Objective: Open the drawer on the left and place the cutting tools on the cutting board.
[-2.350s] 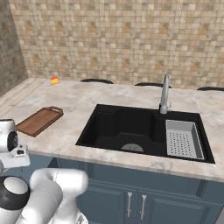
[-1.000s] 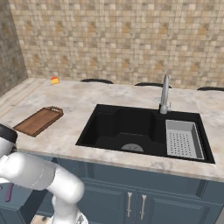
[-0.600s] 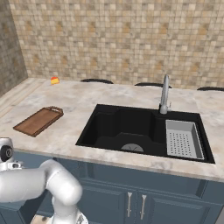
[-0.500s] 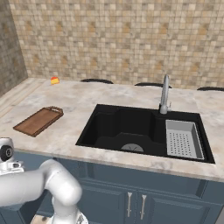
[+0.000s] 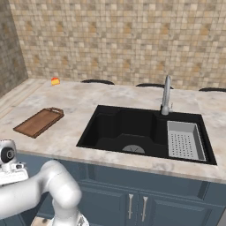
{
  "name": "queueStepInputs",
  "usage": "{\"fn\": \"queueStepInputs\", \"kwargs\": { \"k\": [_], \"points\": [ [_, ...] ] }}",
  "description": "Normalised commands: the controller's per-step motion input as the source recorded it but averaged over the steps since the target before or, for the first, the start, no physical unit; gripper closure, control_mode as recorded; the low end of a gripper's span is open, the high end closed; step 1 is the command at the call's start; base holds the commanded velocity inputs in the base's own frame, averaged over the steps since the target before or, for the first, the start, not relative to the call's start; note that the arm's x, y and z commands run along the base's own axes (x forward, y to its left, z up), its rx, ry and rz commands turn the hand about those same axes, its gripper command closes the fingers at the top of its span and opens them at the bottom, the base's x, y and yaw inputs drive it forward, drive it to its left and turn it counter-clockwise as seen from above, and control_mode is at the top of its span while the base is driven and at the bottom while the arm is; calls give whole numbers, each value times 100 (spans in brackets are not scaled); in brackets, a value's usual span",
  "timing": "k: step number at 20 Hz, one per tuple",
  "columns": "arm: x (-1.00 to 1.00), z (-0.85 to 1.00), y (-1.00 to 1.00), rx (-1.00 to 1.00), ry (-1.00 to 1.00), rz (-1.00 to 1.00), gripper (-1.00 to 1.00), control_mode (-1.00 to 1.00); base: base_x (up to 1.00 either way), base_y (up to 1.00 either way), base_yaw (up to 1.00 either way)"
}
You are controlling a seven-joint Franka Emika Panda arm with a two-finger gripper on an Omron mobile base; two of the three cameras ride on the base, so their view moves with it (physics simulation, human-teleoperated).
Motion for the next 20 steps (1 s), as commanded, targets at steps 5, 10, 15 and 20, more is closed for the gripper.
{"fn": "queueStepInputs", "kwargs": {
  "k": [5, 10, 15, 20],
  "points": [
    [9, -25, 25, -2, 0, 0, -100, -100, 0, 0, 0],
    [3, -21, 32, 0, 0, -2, -100, -100, 0, 0, 0],
    [1, -14, 32, 0, 0, -2, -100, -100, 0, 0, 0],
    [0, -25, 21, -1, 0, -1, -100, -100, 0, 0, 0]
  ]
}}
